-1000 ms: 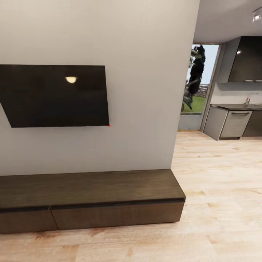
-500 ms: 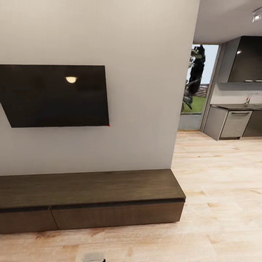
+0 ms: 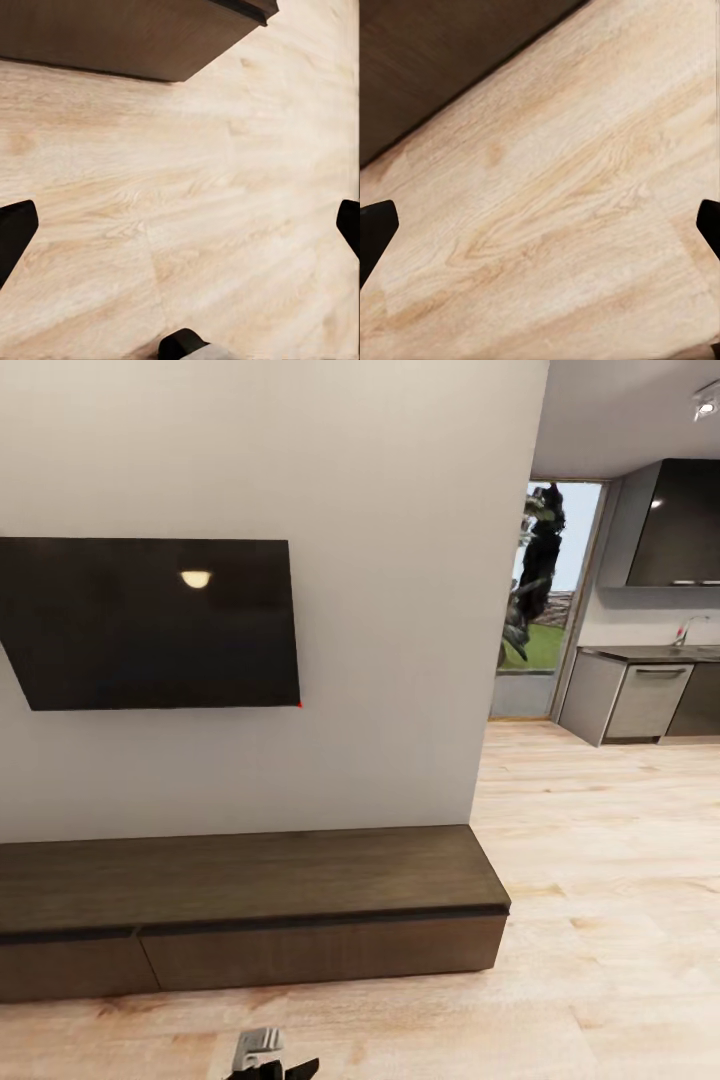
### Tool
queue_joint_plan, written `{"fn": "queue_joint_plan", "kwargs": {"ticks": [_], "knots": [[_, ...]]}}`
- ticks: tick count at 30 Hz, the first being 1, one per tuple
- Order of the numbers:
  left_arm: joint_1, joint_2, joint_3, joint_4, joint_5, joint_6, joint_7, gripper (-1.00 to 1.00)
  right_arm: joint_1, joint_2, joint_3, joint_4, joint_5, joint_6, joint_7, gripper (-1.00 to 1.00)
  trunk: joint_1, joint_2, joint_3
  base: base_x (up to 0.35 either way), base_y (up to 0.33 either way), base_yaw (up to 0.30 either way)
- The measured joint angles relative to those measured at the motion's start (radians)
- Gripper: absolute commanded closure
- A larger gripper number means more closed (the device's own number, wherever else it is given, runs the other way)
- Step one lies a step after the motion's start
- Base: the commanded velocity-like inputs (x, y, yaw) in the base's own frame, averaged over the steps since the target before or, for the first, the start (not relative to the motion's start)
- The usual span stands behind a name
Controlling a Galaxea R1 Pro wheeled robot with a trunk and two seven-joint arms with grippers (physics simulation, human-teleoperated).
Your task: Place each of the two pumpkins and all three candles from the living room inside a cabinet in the living room (use any cabinet), then make sure every cabinet is closed, and position the cauldron so it is next to a table in the living room.
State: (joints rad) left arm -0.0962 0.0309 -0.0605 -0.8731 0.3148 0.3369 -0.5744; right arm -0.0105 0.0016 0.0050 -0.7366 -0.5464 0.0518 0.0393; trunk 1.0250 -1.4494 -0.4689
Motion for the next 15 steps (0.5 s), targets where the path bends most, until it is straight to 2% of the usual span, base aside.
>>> {"fn": "queue_joint_plan", "kwargs": {"ticks": [2, 3, 6, 13, 15], "knots": [[0.0, 0.0, 0.0, 0.0, 0.014, 0.041, -0.027, -1.0, 0.0, 0.0, -0.006, 0.001, -0.003, 0.0, -0.002, -1.0, 0.0, 0.0, 0.0, 0.0, 0.0, 0.0], [0.0, 0.0, -0.003, 0.002, 0.023, 0.073, -0.065, -1.0, 0.0, 0.0, -0.018, 0.001, -0.005, 0.001, -0.006, -1.0, 0.0, 0.0, 0.0, 0.0, 0.0, 0.0], [0.0, 0.001, -0.01, 0.005, 0.026, 0.08, -0.082, -1.0, 0.0, 0.004, -0.019, 0.001, 0.001, -0.012, -0.004, -1.0, 0.0, 0.0, 0.0, 0.0, 0.0, 0.0], [0.001, 0.002, -0.014, 0.0, 0.027, 0.1, -0.089, -1.0, 0.0, 0.008, -0.016, 0.012, 0.0, -0.182, -0.002, -1.0, 0.0, 0.0, 0.0, 0.0, 0.0, 0.0], [0.001, 0.002, -0.013, -0.002, 0.027, 0.122, -0.097, -1.0, 0.0, 0.009, -0.019, 0.011, -0.004, -0.204, 0.0, -1.0, 0.0, 0.0, 0.0, 0.0, 0.0, 0.0]]}}
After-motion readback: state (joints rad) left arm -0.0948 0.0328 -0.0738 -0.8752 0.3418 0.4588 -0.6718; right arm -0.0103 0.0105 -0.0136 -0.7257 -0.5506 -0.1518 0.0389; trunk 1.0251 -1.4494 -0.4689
